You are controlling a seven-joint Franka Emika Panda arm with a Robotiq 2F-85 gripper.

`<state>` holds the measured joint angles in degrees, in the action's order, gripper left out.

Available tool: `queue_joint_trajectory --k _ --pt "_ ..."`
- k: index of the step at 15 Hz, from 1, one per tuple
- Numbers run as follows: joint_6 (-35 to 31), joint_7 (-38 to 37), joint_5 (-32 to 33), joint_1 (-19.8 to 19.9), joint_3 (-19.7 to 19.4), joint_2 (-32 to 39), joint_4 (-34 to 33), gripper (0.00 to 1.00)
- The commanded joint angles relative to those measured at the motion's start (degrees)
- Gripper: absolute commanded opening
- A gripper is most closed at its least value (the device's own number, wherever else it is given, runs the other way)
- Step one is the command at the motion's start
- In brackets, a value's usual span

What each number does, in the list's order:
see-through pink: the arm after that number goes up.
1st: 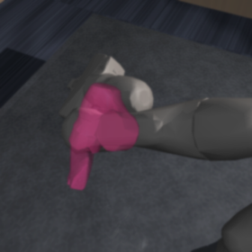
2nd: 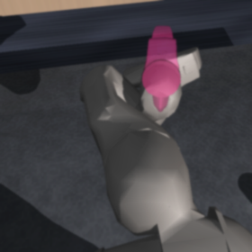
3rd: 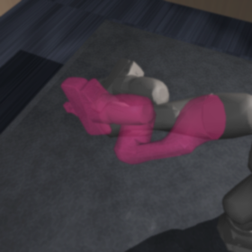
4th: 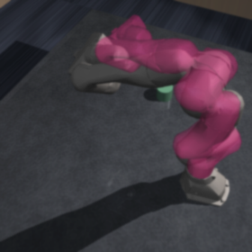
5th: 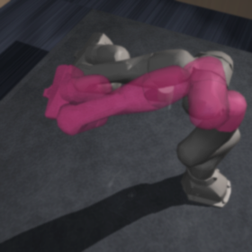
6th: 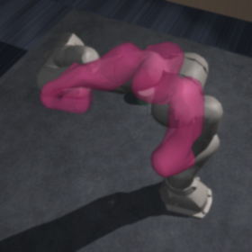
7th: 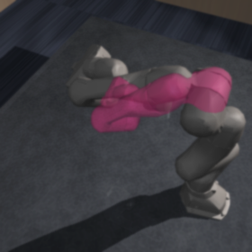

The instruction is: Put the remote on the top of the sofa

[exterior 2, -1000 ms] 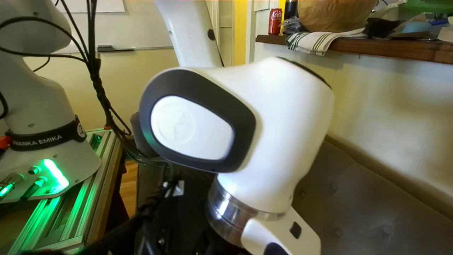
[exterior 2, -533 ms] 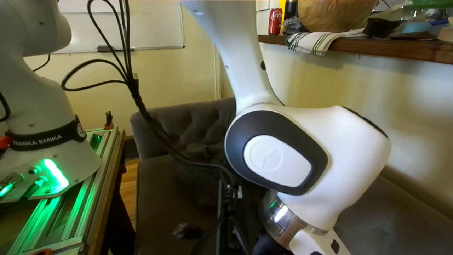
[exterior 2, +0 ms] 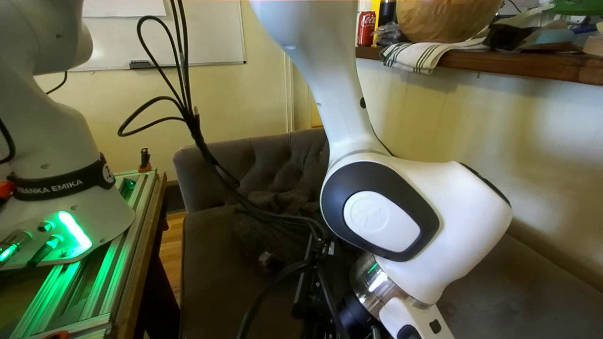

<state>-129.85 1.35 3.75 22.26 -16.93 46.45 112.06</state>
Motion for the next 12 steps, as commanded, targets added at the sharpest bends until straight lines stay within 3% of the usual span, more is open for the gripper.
queue_joint_trajectory --k 1,3,6,9,11,12 --pt "0.3 0.0 -0.1 0.0 -0.2 0.1 -0.3 1.0" --pt "-7.3 1.4 5.6 -2.0 -1.7 3.5 0.3 1.0" --pt "-14.4 6.2 9.3 -0.7 -0.8 8.7 -0.5 1.0" --pt "-22.7 7.6 13.6 -2.5 -2.7 14.1 -1.1 1.0" --pt "-23.3 6.4 14.2 -4.3 -4.1 16.6 -2.4 1.0" --pt "-22.9 7.2 12.1 -2.4 -2.5 14.3 -0.5 1.0"
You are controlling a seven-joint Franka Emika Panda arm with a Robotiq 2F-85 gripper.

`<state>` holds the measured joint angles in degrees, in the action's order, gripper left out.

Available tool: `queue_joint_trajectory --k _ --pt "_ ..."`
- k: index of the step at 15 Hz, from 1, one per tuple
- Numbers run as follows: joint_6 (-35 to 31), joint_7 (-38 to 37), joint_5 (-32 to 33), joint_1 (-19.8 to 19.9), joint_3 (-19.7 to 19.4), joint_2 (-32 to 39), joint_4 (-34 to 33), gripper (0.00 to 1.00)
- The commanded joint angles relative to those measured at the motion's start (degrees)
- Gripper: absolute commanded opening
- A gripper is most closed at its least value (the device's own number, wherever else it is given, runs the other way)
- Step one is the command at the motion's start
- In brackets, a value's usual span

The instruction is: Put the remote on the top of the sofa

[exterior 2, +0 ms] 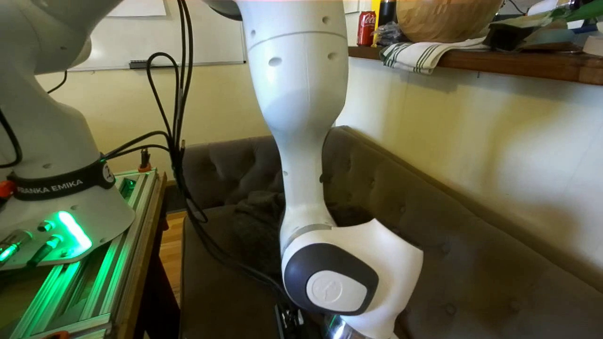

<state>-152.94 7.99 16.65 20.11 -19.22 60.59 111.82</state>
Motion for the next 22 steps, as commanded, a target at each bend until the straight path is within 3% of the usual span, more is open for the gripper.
queue_joint_trajectory --k 1,3,9,13,17,22 --pt "0.0 0.5 -0.7 -0.9 -0.7 1.3 -0.8 1.0" --pt "-0.1 0.4 -0.5 -1.8 -1.2 2.2 -1.5 1.0" --pt "-22.2 7.4 1.8 1.5 -0.6 6.0 -0.3 1.0" --pt "-31.0 9.6 0.6 2.8 1.4 8.1 -0.2 1.0" --pt "-33.4 8.5 -0.5 3.3 4.6 8.9 -0.5 1.0" --pt "-29.4 8.9 -0.8 5.4 7.2 10.4 -3.9 1.0"
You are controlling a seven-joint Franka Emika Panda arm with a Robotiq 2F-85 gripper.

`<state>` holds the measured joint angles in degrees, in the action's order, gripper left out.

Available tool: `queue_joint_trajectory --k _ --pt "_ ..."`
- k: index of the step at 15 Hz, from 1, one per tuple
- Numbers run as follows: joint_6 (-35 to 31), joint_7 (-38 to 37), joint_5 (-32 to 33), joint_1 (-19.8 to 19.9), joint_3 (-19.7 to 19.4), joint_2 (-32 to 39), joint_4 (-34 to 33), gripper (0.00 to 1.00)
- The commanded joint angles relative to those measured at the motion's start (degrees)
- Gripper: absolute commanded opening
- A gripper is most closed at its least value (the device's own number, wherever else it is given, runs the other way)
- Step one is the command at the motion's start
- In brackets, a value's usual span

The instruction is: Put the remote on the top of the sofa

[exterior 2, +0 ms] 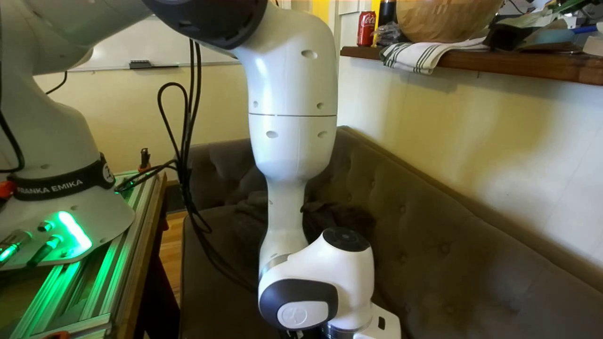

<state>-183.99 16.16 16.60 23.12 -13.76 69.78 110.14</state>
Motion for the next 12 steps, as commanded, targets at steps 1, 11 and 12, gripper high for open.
queue_joint_trajectory --k 1,11,12 --pt "2.3 0.9 -0.7 3.0 2.1 1.3 -2.6 1.0" --pt "18.4 10.7 -0.7 15.2 10.8 4.3 -13.2 1.0" --pt "19.6 11.2 -0.8 15.2 10.9 4.8 -14.1 1.0"
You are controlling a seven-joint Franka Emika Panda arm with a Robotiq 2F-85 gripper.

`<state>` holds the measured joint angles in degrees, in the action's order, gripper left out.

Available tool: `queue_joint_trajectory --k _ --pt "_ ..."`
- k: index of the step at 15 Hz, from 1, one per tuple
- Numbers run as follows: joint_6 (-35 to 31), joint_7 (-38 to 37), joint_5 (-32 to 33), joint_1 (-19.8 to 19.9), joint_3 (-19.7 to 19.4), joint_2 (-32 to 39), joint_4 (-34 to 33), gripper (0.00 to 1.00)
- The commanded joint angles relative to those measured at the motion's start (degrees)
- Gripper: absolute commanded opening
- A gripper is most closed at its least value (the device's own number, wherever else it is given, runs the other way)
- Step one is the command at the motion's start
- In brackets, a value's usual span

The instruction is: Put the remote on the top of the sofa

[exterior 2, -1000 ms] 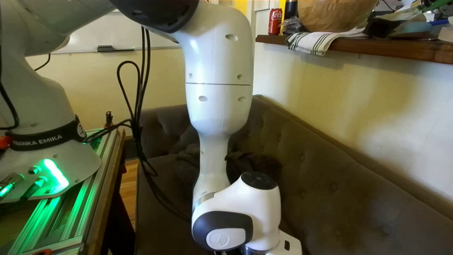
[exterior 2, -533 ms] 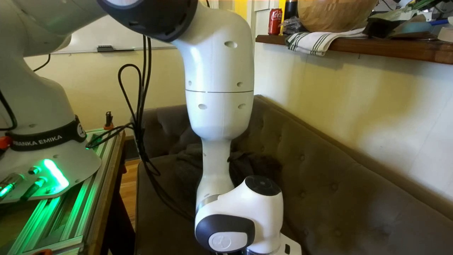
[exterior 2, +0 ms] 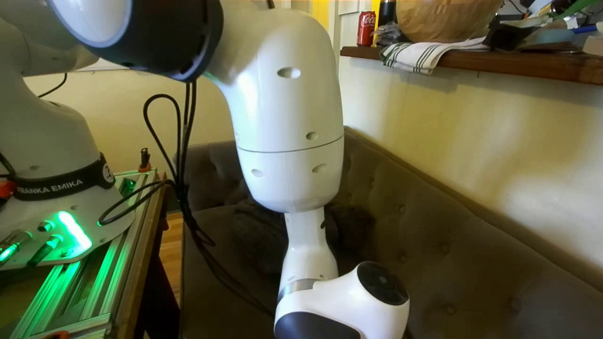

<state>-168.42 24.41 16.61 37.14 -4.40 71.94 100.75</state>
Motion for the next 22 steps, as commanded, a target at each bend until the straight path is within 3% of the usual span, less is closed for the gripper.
queue_joint_trajectory --k 1,4,9,13,14,16,22 --pt "5.5 3.7 -0.9 1.4 1.8 3.1 -5.8 1.0" --pt "8.3 1.6 -1.9 -1.0 0.5 5.3 -9.2 1.0" --pt "7.2 -5.1 -4.2 -6.5 -3.2 9.0 -13.5 1.0" --pt "7.7 -6.9 -5.6 -8.6 -4.6 10.9 -15.2 0.98" --pt "7.7 -7.0 -5.8 -8.7 -4.8 11.0 -15.2 0.74" --pt "7.8 -7.1 -6.1 -9.0 -4.9 11.4 -15.7 0.69" --pt "7.2 -8.3 -7.3 -9.3 -5.3 9.5 -13.1 0.25"
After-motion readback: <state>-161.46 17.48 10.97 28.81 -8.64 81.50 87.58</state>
